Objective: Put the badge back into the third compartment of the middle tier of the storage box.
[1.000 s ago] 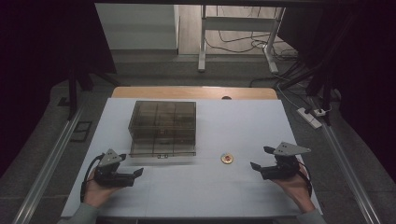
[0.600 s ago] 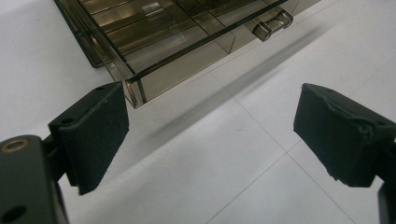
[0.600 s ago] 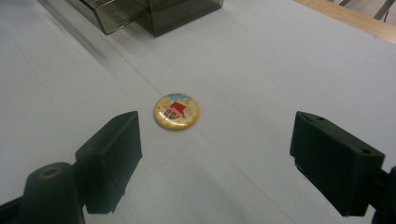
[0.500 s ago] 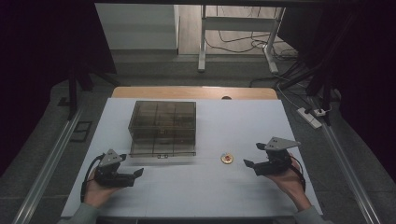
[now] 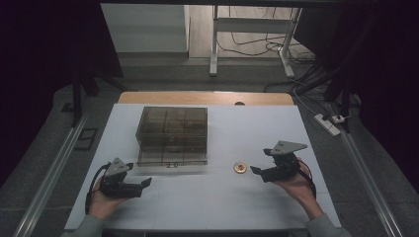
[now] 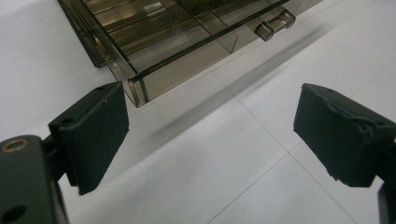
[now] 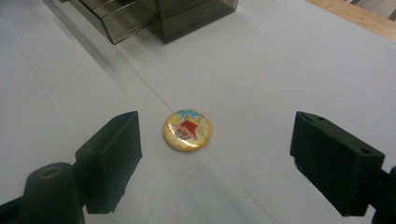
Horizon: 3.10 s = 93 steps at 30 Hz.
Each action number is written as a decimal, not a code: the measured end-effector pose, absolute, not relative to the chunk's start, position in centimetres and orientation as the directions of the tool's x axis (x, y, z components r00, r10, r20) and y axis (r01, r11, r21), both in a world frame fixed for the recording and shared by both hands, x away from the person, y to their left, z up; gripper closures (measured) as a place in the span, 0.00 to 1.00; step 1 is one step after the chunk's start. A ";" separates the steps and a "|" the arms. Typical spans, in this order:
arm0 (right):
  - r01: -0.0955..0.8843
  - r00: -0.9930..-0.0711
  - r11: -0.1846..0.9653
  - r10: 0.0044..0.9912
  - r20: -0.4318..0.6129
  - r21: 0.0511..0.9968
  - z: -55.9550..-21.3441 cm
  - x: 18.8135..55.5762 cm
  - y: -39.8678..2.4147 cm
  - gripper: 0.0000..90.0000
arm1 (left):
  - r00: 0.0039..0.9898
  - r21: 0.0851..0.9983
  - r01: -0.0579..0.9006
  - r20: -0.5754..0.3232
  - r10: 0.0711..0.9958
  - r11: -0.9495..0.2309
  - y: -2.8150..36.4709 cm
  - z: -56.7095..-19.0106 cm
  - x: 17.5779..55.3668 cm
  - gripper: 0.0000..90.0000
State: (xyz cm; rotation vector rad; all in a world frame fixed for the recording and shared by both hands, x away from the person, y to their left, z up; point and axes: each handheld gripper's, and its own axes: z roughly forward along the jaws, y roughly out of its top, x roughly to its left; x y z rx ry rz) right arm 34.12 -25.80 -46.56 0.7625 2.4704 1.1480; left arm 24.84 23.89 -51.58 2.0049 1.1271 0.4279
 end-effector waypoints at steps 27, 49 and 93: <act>0.401 -0.830 0.621 0.558 -0.021 0.673 -47.7 36.8 -21.0 0.18 | 0.556 0.752 0.580 -0.083 0.827 -0.314 23.7 -51.9 25.0 0.12; 0.446 -0.839 0.702 0.544 -0.013 0.556 -49.9 38.3 -19.0 0.22 | 0.556 0.745 0.584 -0.080 0.827 -0.321 23.7 -52.1 25.0 0.12; 0.441 -0.854 0.756 0.519 -0.034 0.483 -50.7 37.8 -18.4 0.52 | 0.552 0.744 0.586 -0.076 0.830 -0.321 23.9 -52.2 24.9 0.12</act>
